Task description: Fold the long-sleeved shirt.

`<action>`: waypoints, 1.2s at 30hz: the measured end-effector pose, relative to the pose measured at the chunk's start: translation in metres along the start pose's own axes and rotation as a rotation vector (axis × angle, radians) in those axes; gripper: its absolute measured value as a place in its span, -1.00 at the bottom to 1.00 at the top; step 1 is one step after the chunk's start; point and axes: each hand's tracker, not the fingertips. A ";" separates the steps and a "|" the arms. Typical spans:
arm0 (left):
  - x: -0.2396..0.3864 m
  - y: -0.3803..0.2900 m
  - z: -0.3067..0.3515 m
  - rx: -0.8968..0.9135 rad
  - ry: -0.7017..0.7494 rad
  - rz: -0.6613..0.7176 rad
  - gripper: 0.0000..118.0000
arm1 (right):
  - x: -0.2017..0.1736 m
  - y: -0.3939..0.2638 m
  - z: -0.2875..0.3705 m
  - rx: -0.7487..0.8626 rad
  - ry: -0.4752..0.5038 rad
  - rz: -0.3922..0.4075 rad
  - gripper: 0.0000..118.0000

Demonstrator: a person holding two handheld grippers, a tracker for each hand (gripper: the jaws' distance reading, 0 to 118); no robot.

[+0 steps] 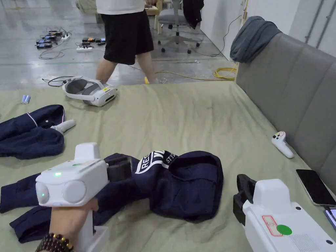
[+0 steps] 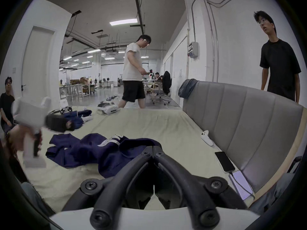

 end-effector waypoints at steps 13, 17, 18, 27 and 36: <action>-0.015 -0.007 -0.166 -0.296 0.137 -0.147 -0.89 | 0.003 -0.055 -0.082 -0.250 0.080 -0.073 0.22; -0.015 0.005 -0.157 -0.288 0.128 -0.183 -0.89 | -0.005 -0.059 -0.129 -0.325 0.091 -0.026 0.68; -0.018 0.008 -0.155 -0.282 0.133 -0.189 -0.89 | -0.006 -0.062 -0.142 -0.336 0.092 -0.033 0.56; -0.031 0.021 -0.120 -0.216 0.099 -0.170 -0.89 | -0.011 -0.056 -0.192 -0.409 0.138 -0.008 -0.96; -0.017 0.132 0.006 0.111 0.023 -0.192 -0.89 | 0.022 0.144 -0.141 0.007 0.211 0.056 -0.96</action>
